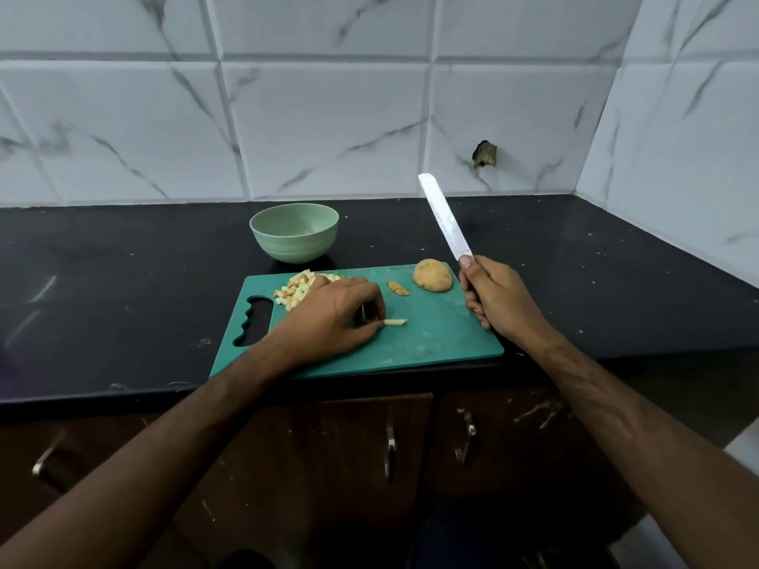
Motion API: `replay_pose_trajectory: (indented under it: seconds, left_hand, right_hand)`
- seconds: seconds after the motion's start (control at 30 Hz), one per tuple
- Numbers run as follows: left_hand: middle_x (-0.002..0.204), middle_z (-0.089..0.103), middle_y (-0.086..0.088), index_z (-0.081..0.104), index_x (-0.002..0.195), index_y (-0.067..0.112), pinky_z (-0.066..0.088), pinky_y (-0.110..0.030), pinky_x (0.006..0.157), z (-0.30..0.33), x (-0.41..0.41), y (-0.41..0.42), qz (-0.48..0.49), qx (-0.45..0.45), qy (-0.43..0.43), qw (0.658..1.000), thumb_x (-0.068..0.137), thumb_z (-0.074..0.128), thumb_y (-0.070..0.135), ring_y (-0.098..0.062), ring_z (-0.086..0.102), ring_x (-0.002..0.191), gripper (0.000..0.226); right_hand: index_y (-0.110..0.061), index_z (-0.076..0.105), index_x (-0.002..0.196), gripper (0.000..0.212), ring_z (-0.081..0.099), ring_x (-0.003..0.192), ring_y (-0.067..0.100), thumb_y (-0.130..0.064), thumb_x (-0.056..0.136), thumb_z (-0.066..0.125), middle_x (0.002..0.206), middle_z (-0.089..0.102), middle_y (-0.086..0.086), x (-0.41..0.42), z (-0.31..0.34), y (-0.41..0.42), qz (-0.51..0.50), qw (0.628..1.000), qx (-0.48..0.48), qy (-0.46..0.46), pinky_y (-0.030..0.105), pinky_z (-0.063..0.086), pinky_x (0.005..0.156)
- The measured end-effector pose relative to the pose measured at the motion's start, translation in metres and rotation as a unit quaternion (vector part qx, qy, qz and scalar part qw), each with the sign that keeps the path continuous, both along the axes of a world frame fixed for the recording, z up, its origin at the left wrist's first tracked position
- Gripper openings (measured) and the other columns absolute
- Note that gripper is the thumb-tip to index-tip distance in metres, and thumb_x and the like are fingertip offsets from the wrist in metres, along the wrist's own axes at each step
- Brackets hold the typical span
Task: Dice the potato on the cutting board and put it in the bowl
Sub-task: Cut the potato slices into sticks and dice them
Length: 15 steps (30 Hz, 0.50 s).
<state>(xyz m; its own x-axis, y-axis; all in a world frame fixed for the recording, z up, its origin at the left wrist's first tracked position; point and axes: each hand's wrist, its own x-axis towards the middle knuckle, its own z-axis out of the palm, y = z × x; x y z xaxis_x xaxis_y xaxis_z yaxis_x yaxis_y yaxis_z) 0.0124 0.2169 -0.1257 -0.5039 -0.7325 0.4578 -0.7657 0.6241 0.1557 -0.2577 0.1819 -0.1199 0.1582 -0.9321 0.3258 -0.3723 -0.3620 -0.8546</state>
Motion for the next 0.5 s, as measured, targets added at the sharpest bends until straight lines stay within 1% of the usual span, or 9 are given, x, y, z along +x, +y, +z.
replay_pose_trajectory:
  seconds: [0.07,0.13,0.2,0.27,0.33,0.43,0.5]
  left_hand:
    - [0.091,0.061,0.015,0.061,0.098,0.03,0.042,-0.045,0.085,-0.001,-0.001,0.003,0.002,-0.003,0.013,1.0,0.093,0.066,0.034,-0.003,0.058,0.088,0.009]
    - [0.092,0.062,0.015,0.063,0.099,0.029,0.044,-0.045,0.085,0.0,-0.001,0.003,-0.003,-0.01,0.011,1.0,0.093,0.067,0.034,-0.003,0.058,0.089,0.009]
    - [0.091,0.062,0.015,0.065,0.095,0.029,0.046,-0.046,0.083,-0.001,0.0,0.001,-0.013,-0.008,0.019,1.0,0.092,0.069,0.033,-0.002,0.058,0.087,0.007]
    - [0.089,0.063,0.016,0.067,0.091,0.03,0.048,-0.047,0.081,-0.003,0.002,0.0,-0.022,0.0,0.035,0.999,0.09,0.072,0.032,0.0,0.059,0.086,0.005]
    - [0.087,0.065,0.017,0.069,0.089,0.03,0.051,-0.047,0.078,-0.005,0.004,-0.002,-0.034,0.005,0.057,0.998,0.088,0.072,0.033,0.0,0.061,0.083,0.004]
    - [0.089,0.067,0.014,0.075,0.094,0.027,0.054,-0.043,0.079,-0.004,0.008,-0.002,-0.046,0.017,0.067,0.997,0.089,0.074,0.029,-0.002,0.064,0.083,0.006]
    - [0.093,0.068,0.013,0.078,0.101,0.024,0.055,-0.04,0.08,-0.003,0.012,0.0,-0.058,0.018,0.062,0.996,0.09,0.075,0.025,-0.003,0.065,0.084,0.011]
  right_hand:
    - [-0.01,0.055,0.079,0.045,0.044,0.042,0.013,-0.042,0.108,0.044,0.051,0.047,-0.004,0.003,0.006,0.006,-0.014,0.998,-0.015,0.067,0.031,0.042,0.045]
    - [-0.015,0.058,0.079,0.043,0.052,0.041,0.014,-0.044,0.107,0.043,0.051,0.052,-0.004,0.006,0.017,0.017,-0.021,0.987,-0.014,0.157,0.036,0.049,0.051]
    - [-0.016,0.06,0.083,0.043,0.055,0.042,0.016,-0.046,0.107,0.04,0.054,0.055,-0.003,0.009,0.03,0.033,0.003,0.972,0.027,0.233,0.037,0.051,0.055]
    - [-0.015,0.059,0.087,0.045,0.056,0.043,0.016,-0.047,0.109,0.035,0.058,0.057,0.0,0.011,0.042,0.051,0.035,0.947,0.076,0.31,0.035,0.05,0.055]
    - [-0.015,0.058,0.088,0.046,0.057,0.041,0.016,-0.047,0.109,0.031,0.059,0.059,0.001,0.009,0.05,0.069,0.058,0.917,0.099,0.381,0.033,0.05,0.055]
    - [-0.017,0.055,0.089,0.046,0.059,0.039,0.012,-0.05,0.108,0.029,0.065,0.062,0.001,0.006,0.055,0.09,0.048,0.888,0.098,0.446,0.034,0.054,0.058]
    - [-0.022,0.055,0.088,0.045,0.062,0.044,0.011,-0.053,0.108,0.028,0.073,0.063,0.001,0.006,0.055,0.098,0.03,0.874,0.079,0.479,0.032,0.057,0.059]
